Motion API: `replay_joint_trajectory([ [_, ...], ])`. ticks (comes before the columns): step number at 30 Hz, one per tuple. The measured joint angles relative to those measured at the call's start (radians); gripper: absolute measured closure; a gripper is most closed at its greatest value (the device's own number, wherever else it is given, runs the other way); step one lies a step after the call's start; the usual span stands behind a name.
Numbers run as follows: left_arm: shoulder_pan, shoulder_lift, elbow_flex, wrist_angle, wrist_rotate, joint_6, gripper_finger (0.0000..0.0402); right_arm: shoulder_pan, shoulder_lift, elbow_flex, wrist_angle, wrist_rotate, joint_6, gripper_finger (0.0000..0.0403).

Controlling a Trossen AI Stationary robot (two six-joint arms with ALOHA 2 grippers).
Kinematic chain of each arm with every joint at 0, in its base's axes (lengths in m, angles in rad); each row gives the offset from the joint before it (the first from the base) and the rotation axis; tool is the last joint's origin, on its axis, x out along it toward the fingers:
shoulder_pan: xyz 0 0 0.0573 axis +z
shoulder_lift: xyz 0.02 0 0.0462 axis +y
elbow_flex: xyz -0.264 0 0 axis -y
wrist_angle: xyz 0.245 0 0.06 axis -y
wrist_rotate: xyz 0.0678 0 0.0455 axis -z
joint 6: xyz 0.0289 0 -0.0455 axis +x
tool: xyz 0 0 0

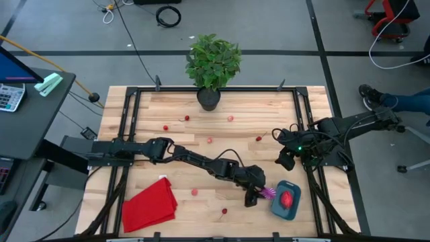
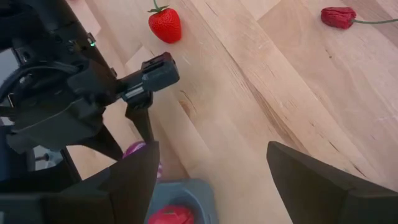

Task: Pick and placing Produce into tupperware
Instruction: Put the onion into the bin

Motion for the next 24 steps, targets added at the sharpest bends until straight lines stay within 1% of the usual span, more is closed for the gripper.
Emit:
replay_joint_trajectory([
  [6,0.000,-0.011,0.001,0.001,0.000,-0.001,0.0204,0.000,0.000,0.000,-0.001,0.000,0.000,0.0096],
  [8,-0.002,-0.016,0.020,-0.001,0.000,-0.004,0.0204,0.000,0.000,0.000,-0.010,0.000,-0.005,0.0096],
  [12,-0.006,-0.022,0.097,-0.001,0.000,-0.013,0.0204,0.000,0.000,0.000,-0.065,0.000,-0.017,0.0096],
  [16,-0.013,-0.023,0.213,-0.040,0.000,0.069,0.0209,0.000,0.000,0.000,-0.160,0.000,-0.017,0.0096],
  [18,-0.013,-0.027,0.252,-0.081,-0.003,0.113,0.0210,0.000,0.000,0.000,-0.210,0.000,-0.017,0.0096],
  [21,-0.014,-0.025,0.263,-0.116,-0.007,0.133,0.0206,0.000,0.000,0.000,-0.251,0.000,-0.016,0.0096],
  [24,-0.016,-0.013,0.258,-0.109,-0.010,0.109,0.0204,0.000,0.000,0.000,-0.243,0.000,-0.016,0.0096],
])
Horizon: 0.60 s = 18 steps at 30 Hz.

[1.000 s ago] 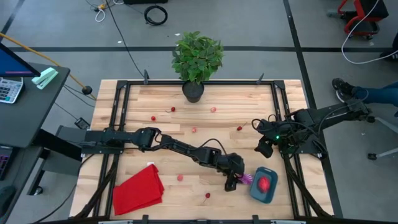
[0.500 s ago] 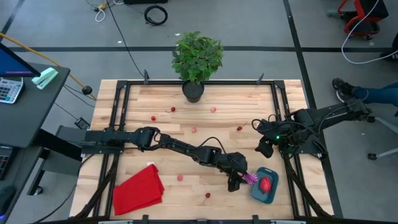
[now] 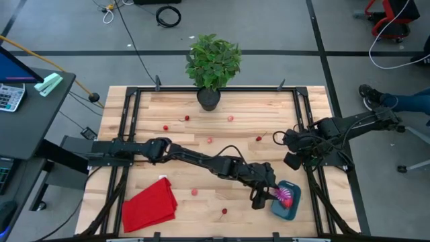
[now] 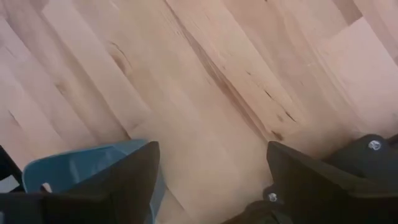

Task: Pick and placing Produce into tupperware
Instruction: Put the onion into the bin

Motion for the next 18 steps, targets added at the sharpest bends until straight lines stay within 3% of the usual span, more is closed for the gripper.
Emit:
replay_joint_trajectory([
  [9,-0.014,0.033,0.000,0.140,0.001,0.001,0.0203,0.000,0.000,0.000,0.016,0.000,0.000,0.0096],
  [18,-0.014,0.048,0.000,0.135,-0.007,-0.037,0.0205,0.000,0.000,0.000,0.017,0.000,0.031,0.0096],
])
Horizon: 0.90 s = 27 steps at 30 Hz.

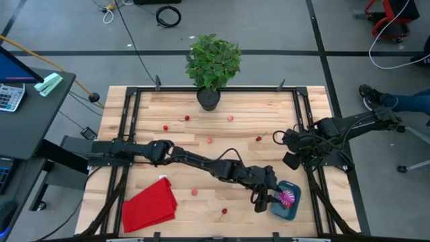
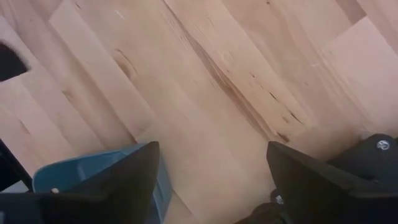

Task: Pick and placing Produce into tupperware
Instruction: Put the onion into the bin

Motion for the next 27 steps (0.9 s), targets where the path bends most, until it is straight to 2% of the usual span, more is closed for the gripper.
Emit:
replay_joint_trajectory([
  [12,-0.023,0.082,0.000,-0.021,-0.003,0.014,0.0203,0.000,0.000,0.000,0.008,-0.019,0.077,0.0096],
  [16,-0.022,0.085,-0.001,-0.019,-0.002,0.015,0.0199,0.001,0.000,0.000,-0.051,-0.132,0.117,0.0096],
  [20,-0.021,0.084,-0.001,-0.019,-0.003,0.014,0.0202,0.028,0.000,0.000,-0.099,-0.321,0.205,0.0106],
  [23,-0.018,0.084,-0.001,-0.015,-0.003,-0.005,0.0204,0.089,0.000,0.000,-0.100,-0.431,0.269,0.0133],
  [27,-0.015,0.084,-0.001,-0.017,-0.003,-0.017,0.0201,0.221,0.000,0.000,-0.088,-0.533,0.419,0.0195],
])
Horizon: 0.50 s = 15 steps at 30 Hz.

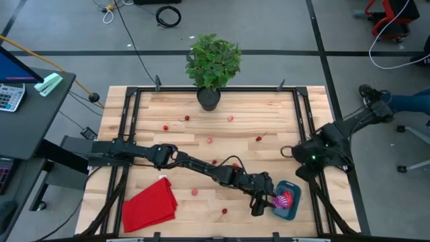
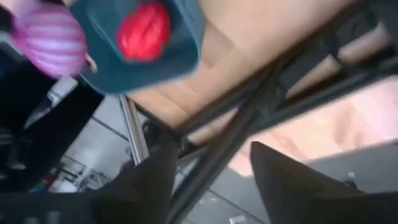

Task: Pick and placing Produce into tupperware
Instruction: Put the onion into the bin

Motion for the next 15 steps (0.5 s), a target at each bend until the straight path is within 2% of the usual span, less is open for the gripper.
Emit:
replay_joint_trajectory([
  [4,0.001,0.000,0.000,0.000,0.000,0.004,0.0199,0.152,0.000,0.000,0.110,0.023,0.166,0.0276],
  [9,0.001,-0.001,0.000,0.001,0.000,0.004,0.0201,0.329,0.030,0.000,0.309,0.220,0.361,0.0384],
  [11,0.002,-0.001,0.000,0.001,0.001,0.005,0.0201,0.393,0.076,0.000,0.318,0.236,0.423,0.0392],
  [15,0.003,-0.001,0.000,0.000,0.001,0.004,0.0199,0.503,0.194,0.000,0.339,0.185,0.537,0.0393],
])
